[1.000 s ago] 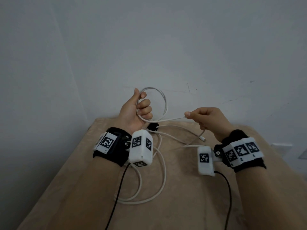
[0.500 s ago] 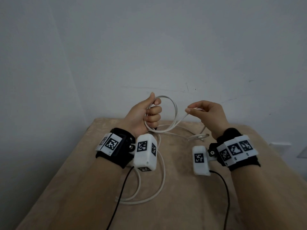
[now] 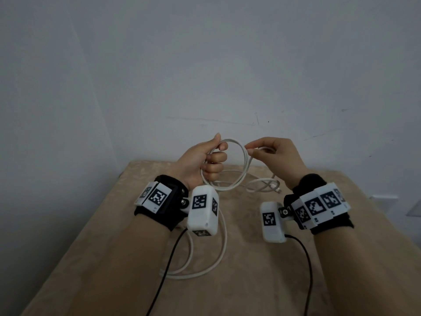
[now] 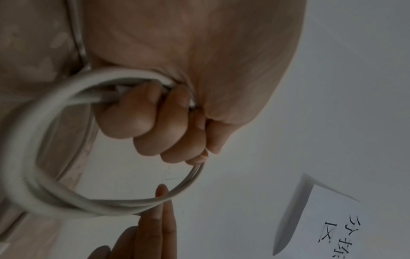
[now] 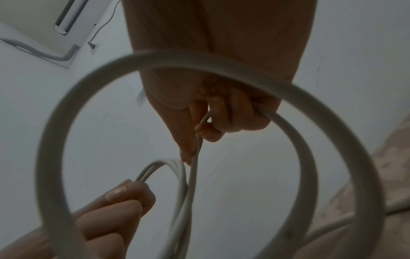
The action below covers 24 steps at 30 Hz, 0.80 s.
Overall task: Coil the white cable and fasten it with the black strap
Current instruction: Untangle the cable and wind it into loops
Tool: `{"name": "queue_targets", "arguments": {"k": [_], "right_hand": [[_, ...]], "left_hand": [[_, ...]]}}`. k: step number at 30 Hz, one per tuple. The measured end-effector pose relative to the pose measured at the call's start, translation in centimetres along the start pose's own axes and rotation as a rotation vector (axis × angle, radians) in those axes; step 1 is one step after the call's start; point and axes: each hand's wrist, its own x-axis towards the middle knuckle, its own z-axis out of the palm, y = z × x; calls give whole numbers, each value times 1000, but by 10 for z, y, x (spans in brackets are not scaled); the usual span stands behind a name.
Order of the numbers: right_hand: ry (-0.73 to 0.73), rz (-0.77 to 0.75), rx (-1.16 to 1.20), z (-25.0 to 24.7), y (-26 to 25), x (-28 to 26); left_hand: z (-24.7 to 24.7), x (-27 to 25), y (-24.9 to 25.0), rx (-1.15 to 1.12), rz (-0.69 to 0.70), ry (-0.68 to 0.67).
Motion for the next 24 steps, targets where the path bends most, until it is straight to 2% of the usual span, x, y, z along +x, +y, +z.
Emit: {"name": "queue_targets", "arguments": {"k": [4, 8, 12, 17, 24], "right_hand": [[-40, 33, 49, 0, -6, -2], [-88, 33, -7, 1, -4, -2], [-114, 55, 14, 3, 0, -3], [-94, 53, 76, 2, -3, -4], [57, 173, 335, 8, 2, -1]], "left_hand": [[0, 1, 0, 30, -29, 3], [3, 0, 1, 69, -66, -2], [2, 0, 3, 90, -63, 39], [-2, -4, 9, -46, -5, 74], [2, -3, 4, -292, 106, 90]]}}
